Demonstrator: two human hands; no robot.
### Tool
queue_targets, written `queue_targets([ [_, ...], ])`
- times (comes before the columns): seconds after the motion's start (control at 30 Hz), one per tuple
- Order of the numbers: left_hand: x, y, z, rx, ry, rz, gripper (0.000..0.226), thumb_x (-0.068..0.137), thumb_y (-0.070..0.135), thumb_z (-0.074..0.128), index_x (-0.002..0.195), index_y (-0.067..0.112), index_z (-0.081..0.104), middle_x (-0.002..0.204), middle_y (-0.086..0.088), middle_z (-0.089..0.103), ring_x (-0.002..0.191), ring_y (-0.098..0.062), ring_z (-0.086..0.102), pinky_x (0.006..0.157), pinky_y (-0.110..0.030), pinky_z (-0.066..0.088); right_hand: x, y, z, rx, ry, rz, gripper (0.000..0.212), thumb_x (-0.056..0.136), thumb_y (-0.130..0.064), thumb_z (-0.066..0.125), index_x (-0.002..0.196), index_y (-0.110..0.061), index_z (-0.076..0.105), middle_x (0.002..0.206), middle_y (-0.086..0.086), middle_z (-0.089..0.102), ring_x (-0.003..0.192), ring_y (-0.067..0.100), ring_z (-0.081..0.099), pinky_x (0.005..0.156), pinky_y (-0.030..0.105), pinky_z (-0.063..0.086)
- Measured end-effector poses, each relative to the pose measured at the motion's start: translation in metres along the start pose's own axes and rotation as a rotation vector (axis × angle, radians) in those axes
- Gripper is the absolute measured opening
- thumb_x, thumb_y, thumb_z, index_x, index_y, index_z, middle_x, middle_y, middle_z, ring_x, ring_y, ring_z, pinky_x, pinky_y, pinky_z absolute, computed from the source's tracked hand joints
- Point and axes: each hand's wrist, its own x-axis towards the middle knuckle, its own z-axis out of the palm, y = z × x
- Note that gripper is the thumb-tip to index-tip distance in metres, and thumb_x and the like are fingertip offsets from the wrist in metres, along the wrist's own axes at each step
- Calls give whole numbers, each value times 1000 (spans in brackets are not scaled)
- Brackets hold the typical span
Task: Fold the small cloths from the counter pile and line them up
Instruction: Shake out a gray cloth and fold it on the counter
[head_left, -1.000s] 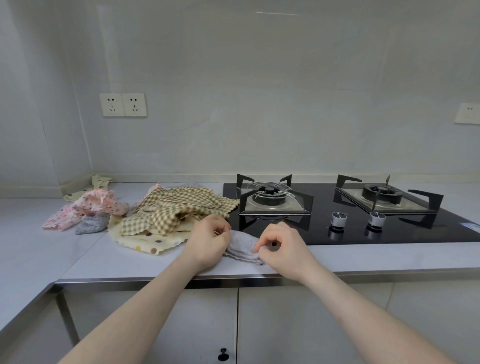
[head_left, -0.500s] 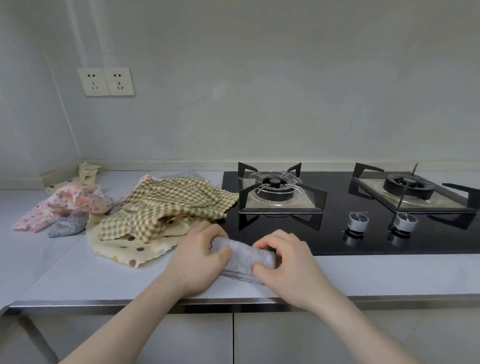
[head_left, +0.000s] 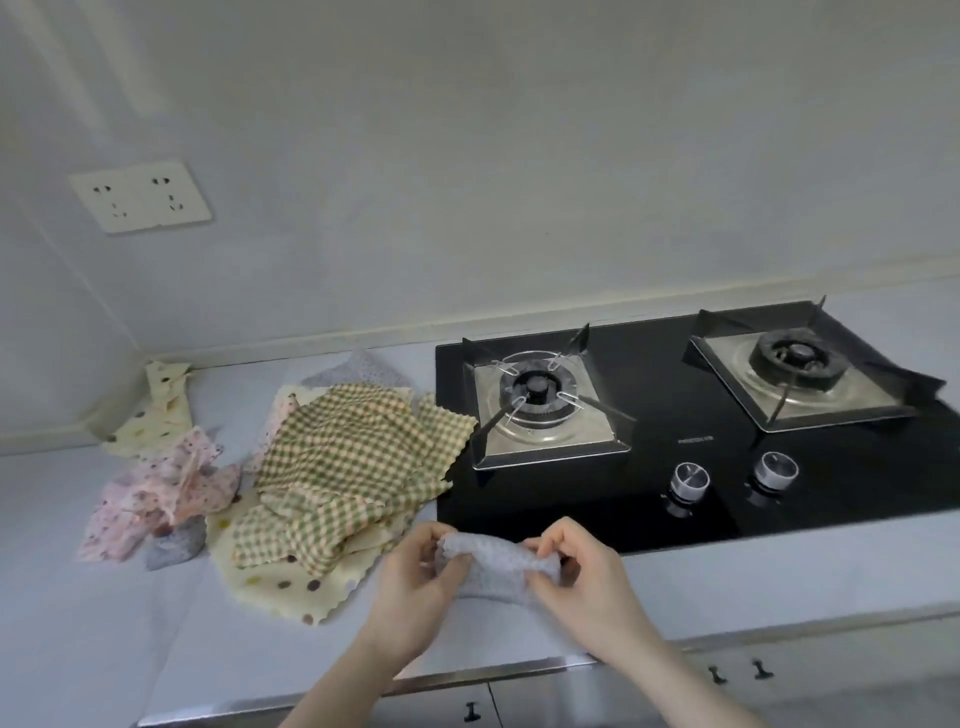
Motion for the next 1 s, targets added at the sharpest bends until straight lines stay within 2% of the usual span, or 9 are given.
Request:
queue_targets([
  [0.13,-17,83,-7,60,-34,45,10,97,13,68,95,22,65,81,8,67,73,-10,61,66,-22,49,-24,-56,-51,41,-3,152,36,82,-18,79,106,-32,57,88,-3,76,73,2,62,71,18,49],
  [0.23,-17,153,-4,80,-130,61,8,97,17,69,94,20,62,69,7,59,60,-15,52,55,-29,44,-44,-97,-109,51,83,169,27,84,-16,79,102,-32,68,76,-1,75,67,3,60,70,18,46],
  [0.33,-18,213,13,64,-237,99,11,97,27,70,97,18,64,80,-1,70,75,-28,68,71,-43,57,-71,-127,-166,58,142,189,21,85,-23,81,104,-30,74,83,-6,78,75,9,67,77,21,51],
  [0.4,-17,251,30,79,-304,137,20,98,32,68,94,14,62,79,1,69,75,-20,67,75,-41,56,-87,-140,-204,74,185,193,20,87,-27,80,105,-30,75,88,-7,79,83,11,70,80,20,53],
  [0.47,-15,288,53,100,-367,175,30,99,40,66,95,11,61,83,-4,71,77,-23,68,76,-41,56,-102,-147,-241,89,250,193,16,88,-26,79,103,-28,76,90,-7,78,81,6,69,77,19,51],
  [0.53,-13,322,80,123,-417,221,30,100,41,64,96,11,62,84,-3,71,77,-25,68,69,-30,54,-115,-147,-277,124,315,213,11,90,-24,77,101,-24,76,83,-4,77,74,4,66,69,19,48],
  [0.63,-7,365,131,158,-434,313,17,101,37,63,92,23,62,77,6,68,59,-18,58,54,-20,44,-134,-135,-332,158,397,254,10,93,-26,73,102,-22,73,76,1,75,70,7,64,65,24,50],
  [0.87,11,436,282,197,-473,315,23,100,40,63,86,22,64,70,3,68,59,-6,59,59,-17,46,-167,-88,-475,121,505,268,6,96,-23,70,95,-17,69,60,-4,67,56,8,57,62,28,49],
  [1.0,18,465,361,217,-473,263,32,100,41,63,83,15,63,71,-1,74,57,-5,61,56,-15,46,-173,-59,-555,95,499,313,11,94,-29,72,98,-19,68,60,-3,67,63,13,61,64,30,48],
])
